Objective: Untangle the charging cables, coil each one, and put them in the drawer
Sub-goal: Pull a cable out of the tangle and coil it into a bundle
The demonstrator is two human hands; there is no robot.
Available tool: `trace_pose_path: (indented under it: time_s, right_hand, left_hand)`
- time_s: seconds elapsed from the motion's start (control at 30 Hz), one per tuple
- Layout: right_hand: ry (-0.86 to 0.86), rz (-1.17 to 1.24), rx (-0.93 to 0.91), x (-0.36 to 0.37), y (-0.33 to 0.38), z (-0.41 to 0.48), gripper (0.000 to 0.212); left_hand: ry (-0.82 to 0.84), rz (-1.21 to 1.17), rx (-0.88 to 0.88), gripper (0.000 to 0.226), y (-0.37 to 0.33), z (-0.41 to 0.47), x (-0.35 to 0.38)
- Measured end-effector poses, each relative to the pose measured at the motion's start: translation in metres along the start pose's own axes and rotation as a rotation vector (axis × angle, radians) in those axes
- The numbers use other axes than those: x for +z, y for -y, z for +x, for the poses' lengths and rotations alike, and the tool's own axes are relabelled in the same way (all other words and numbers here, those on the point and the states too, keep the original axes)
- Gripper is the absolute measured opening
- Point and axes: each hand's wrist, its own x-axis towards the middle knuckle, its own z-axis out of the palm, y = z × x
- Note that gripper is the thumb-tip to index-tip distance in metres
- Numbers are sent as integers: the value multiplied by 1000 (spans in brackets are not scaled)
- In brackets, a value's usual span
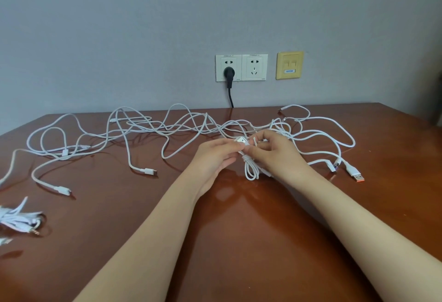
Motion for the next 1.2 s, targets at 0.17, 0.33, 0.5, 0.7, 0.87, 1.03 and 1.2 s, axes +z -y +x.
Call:
trace_pose_path:
  time_s: [0.17,0.33,0.5,0.7,0.87,1.03,1.2]
  right_hand:
    - [-74,-123,-23,0,4,-1,13]
    - [-132,-349,-115,-1,12,-3,14]
    - [-145,-463,-213,0,17,-9,10]
    - [-149,-532,-174,1,16,-9,11]
    - [-145,-501,-121,0,20,-8,16]
    - [-171,-564,-203,5,26,-11,9]
    - [-113,-648,-241,6,27,-12,11]
  left_hand:
    - [30,-16,-8,4,0,-1,-5]
    - [24,-67,-22,4,-1,-4,-2]
    - [-3,-119,-28,7,-3,-4,0]
    - [7,-50,1,16,0,-5,0]
    - [47,-59,-3,16,0,-6,2]
    - [48,-127,-71,17,-2,-7,5]
    - [3,-138,-108,11,-4,-8,8]
